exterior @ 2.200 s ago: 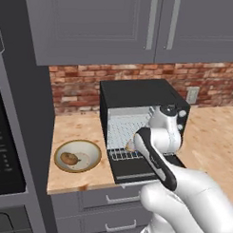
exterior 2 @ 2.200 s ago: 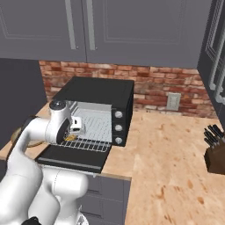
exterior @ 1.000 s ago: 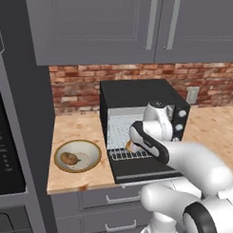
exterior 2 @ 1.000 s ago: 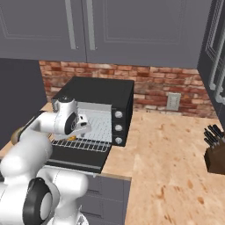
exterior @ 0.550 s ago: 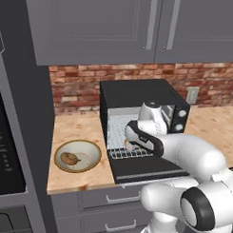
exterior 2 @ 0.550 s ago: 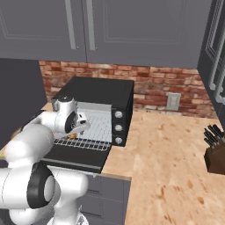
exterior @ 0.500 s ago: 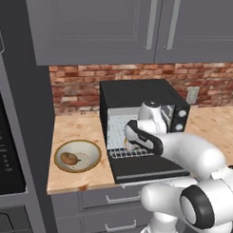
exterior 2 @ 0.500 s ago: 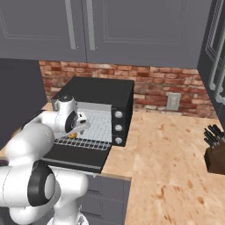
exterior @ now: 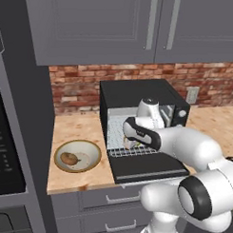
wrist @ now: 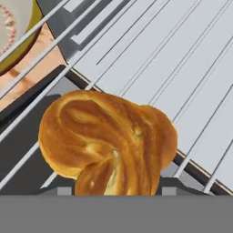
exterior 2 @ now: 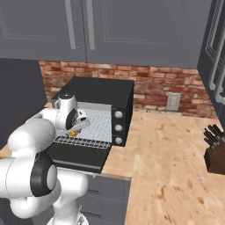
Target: Pick up the heated bread from the toaster oven and place it in the bowl. Then move the bread bowl to the dining counter.
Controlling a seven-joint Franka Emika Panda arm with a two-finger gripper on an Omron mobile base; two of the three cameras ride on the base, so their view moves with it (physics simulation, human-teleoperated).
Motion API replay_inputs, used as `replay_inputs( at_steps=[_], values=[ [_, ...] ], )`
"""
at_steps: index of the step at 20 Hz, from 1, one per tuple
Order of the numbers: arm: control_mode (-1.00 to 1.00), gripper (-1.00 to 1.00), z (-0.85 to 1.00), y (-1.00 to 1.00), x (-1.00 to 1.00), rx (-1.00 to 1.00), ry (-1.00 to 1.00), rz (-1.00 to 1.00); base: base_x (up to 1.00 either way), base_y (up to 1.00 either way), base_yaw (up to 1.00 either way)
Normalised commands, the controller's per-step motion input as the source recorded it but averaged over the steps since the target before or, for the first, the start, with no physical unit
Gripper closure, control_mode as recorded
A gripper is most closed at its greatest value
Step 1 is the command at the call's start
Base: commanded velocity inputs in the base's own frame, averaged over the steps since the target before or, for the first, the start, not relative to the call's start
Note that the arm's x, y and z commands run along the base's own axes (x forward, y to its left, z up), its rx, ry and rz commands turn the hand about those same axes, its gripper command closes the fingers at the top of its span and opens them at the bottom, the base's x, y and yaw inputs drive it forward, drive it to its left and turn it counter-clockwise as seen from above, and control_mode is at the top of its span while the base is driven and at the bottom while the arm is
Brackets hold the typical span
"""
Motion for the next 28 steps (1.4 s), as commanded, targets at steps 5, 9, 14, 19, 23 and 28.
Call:
replay_inputs(
  at_steps=[5,9,14,19,23,28],
  values=[
    [-1.0,1.0,0.0,0.01,-0.7,0.01,-0.01,0.09,0.0,0.0,0.0],
    [-1.0,1.0,0.23,0.35,-1.0,0.03,-0.11,0.12,0.0,0.0,0.0],
    [-1.0,1.0,0.45,0.96,-0.67,0.0,-0.18,0.07,0.0,0.0,0.0],
    [-1.0,1.0,0.19,1.0,-0.08,0.0,-0.1,0.0,0.0,0.0,0.0],
    [-1.0,1.0,-0.05,1.0,0.41,0.0,0.0,0.0,0.0,0.0,0.0],
    [-1.0,1.0,0.0,0.85,0.67,-0.03,0.0,-0.01,0.0,0.0,0.0]
  ],
)
